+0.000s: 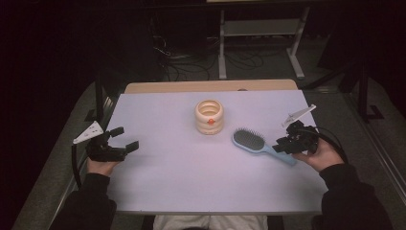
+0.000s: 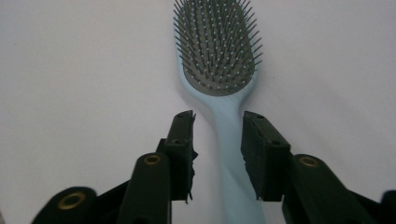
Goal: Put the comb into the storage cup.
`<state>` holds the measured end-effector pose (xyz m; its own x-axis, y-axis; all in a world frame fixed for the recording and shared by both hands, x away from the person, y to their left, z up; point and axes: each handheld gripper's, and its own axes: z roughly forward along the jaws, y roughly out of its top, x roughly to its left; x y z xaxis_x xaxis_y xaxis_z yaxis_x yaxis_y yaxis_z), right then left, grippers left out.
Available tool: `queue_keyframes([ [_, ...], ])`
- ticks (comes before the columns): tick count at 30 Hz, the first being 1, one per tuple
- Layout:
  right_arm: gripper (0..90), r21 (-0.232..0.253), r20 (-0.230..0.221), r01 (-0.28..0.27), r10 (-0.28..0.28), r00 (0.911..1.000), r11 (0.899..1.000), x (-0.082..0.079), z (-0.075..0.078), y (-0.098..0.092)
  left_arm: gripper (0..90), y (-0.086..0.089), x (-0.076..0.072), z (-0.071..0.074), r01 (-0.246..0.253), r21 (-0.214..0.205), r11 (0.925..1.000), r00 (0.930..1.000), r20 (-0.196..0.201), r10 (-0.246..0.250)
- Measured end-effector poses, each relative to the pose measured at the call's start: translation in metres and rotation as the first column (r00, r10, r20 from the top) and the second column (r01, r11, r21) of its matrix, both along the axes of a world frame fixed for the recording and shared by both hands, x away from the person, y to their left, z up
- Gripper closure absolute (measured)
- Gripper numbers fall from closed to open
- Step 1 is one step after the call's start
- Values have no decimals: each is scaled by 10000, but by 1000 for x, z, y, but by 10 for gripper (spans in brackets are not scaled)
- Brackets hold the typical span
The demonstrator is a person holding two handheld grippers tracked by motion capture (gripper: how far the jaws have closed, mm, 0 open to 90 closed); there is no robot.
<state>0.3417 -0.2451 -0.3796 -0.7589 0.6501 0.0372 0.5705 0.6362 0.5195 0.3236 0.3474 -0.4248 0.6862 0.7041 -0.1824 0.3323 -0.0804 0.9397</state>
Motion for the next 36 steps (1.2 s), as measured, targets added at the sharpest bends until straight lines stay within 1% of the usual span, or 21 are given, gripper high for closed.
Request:
queue_keyframes([
  [1,611,-16,-95,-8,7,10000,10000,1,0,1,0,0,0,0,-1,9,10000,10000,4,1],
  [4,562,-142,-154,-116,114,9998,9998,5,-2,6,0,0,0,0,5,12,10000,10000,-6,-5],
  [6,507,-254,-238,-137,131,9996,9996,8,-4,9,0,0,0,0,22,0,10000,10000,-11,-22],
  [8,473,-338,-307,-117,107,9995,9994,10,-7,10,0,0,0,0,30,-11,10000,10000,-8,-30],
  [9,444,-397,-409,-73,56,9991,9992,12,-9,11,0,0,1,0,35,-19,10000,10000,-10,-35],
  [10,417,-452,-404,-28,10,9992,9990,14,-11,11,0,0,1,0,31,-43,10000,10000,-11,-31],
  [13,390,-414,-576,30,-54,9983,9991,19,-14,10,0,0,1,0,26,-65,10000,10000,-7,-26],
  [16,331,-341,-791,-48,21,9969,9994,23,-17,10,0,0,1,0,35,-40,10000,10000,-14,-35],
  [20,217,-409,-1011,-118,76,9949,9991,28,-21,10,0,0,1,0,46,-18,10000,10000,-22,-46],
  [22,138,-451,-1115,-156,105,9937,9989,30,-24,10,0,0,1,0,51,-13,10000,10000,-25,-51],
  [25,134,-459,-1185,-250,194,9928,9986,32,-27,11,0,0,1,0,71,-11,10000,10000,-27,-71],
  [27,122,-569,-1233,-295,223,9921,9979,33,-30,12,0,0,1,-1,59,-47,10000,10000,-49,-59],
  [30,62,-662,-1175,-314,235,9928,9973,36,-35,14,0,0,1,0,82,-12,10000,10000,-41,-82],
  [32,64,-912,-1138,-345,240,9932,9952,37,-39,15,0,0,1,0,80,-13,10000,10000,-41,-80],
  [33,70,-980,-1196,-363,245,9925,9945,38,-40,16,0,0,1,0,81,-16,10000,10000,-44,-82],
  [36,123,-1214,-1128,-545,408,9928,9911,38,-44,19,0,0,1,0,92,-12,10000,10000,-36,-92],
])
